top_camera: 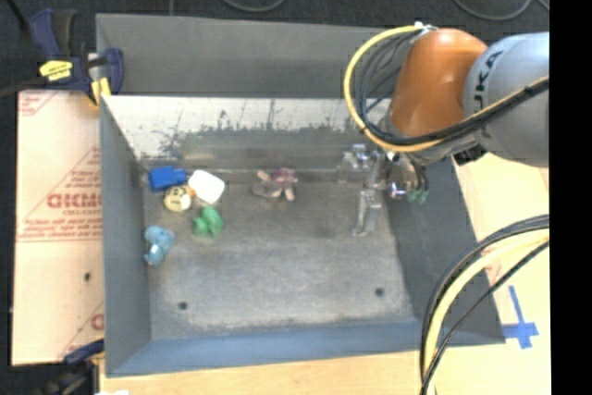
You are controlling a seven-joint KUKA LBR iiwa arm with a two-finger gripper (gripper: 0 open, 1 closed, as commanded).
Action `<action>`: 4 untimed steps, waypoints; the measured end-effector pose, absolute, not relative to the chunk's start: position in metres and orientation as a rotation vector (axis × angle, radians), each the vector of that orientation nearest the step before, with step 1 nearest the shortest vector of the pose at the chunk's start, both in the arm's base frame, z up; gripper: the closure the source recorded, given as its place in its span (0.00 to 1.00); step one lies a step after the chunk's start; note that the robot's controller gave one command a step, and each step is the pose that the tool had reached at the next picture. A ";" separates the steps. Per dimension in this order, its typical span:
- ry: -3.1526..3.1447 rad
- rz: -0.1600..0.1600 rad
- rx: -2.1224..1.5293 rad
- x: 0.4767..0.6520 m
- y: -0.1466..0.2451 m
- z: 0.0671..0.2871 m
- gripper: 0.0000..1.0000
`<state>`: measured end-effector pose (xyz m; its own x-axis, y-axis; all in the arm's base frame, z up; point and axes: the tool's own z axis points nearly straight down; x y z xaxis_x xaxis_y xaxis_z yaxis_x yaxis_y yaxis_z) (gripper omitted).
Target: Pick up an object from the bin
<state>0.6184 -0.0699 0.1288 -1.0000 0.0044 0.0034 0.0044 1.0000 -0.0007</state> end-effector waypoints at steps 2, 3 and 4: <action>-3.147 0.002 -0.191 0.646 -0.036 0.091 0.00; -3.125 -0.001 -0.333 0.650 -0.054 0.104 0.00; -3.110 -0.001 -0.527 0.652 0.005 0.104 0.00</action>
Offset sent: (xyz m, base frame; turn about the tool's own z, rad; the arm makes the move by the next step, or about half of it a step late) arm 0.0317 0.0493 -0.0588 0.1519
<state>0.6521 0.0050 0.1037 -0.9441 0.3293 -0.0124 0.3293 0.9442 0.0029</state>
